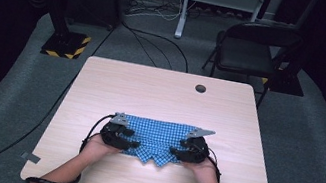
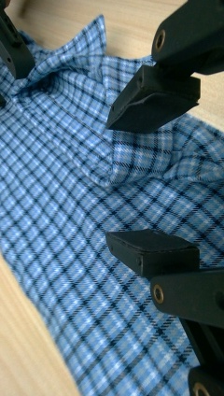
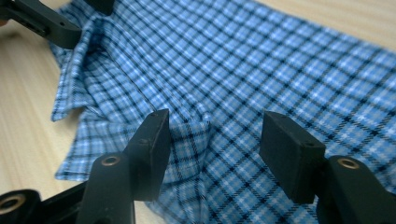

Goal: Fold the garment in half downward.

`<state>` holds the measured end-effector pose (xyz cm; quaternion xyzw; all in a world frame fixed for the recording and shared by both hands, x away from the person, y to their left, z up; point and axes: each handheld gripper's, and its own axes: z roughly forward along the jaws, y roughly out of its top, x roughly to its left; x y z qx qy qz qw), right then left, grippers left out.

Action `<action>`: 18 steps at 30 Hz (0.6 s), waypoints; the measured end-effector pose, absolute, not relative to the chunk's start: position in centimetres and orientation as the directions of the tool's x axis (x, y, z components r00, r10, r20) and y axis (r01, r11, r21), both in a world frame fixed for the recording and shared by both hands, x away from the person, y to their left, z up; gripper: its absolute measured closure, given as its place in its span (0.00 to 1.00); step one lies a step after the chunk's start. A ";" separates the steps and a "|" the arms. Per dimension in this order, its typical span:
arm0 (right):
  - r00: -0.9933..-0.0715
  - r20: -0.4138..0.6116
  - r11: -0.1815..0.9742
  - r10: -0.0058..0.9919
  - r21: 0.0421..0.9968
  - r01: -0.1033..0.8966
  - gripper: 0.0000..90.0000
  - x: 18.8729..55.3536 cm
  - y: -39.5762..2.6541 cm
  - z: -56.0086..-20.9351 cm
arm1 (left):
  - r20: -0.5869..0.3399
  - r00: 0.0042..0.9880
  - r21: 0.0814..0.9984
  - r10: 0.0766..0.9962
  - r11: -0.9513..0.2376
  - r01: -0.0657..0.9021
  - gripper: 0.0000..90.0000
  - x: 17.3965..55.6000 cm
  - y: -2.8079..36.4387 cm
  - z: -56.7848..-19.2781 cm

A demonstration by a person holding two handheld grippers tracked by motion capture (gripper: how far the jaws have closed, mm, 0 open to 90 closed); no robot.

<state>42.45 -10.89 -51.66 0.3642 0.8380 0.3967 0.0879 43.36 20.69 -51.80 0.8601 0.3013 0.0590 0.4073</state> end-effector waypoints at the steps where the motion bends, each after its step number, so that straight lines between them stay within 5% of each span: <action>1: -0.719 0.138 0.423 0.682 0.727 0.541 0.46 42.5 -10.9 -51.8 | -0.149 0.810 0.735 0.568 -0.484 0.475 0.44 43.3 20.7 -51.9; 18: -0.722 0.085 0.417 0.686 0.768 0.486 0.38 42.0 -10.2 -50.3 | -0.134 0.795 0.747 0.591 -0.467 0.473 0.32 43.5 20.7 -50.6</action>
